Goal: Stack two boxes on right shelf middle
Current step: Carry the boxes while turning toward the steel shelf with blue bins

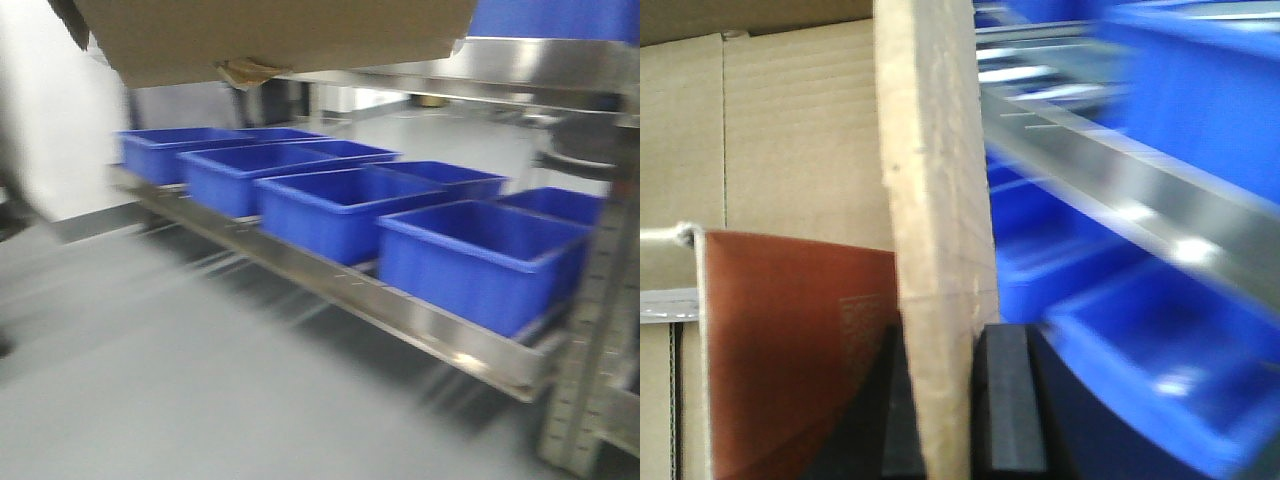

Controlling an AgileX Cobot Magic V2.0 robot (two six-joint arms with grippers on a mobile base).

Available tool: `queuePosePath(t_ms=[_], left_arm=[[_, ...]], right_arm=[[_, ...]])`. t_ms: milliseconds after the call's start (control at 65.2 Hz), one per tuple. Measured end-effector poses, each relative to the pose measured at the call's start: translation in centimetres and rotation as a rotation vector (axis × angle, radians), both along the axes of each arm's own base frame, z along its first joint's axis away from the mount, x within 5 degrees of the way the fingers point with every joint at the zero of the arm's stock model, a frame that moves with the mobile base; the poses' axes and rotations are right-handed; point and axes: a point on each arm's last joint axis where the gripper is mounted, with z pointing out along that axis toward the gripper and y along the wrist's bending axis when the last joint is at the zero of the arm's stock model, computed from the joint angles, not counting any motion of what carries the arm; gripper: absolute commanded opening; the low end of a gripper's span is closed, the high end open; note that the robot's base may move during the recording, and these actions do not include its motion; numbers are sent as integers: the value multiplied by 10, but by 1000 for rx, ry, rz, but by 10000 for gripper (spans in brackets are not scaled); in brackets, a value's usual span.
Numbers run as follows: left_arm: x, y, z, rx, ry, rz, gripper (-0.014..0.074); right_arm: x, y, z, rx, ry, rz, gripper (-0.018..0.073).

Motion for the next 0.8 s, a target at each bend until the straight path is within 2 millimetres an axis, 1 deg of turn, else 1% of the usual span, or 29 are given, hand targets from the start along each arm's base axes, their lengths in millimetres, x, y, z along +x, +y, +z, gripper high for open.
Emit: queuePosePath(t_ms=[798], left_arm=[[0, 0, 0, 0, -2, -1, -111]], right_arm=[[0, 0, 0, 0, -1, 1, -151]])
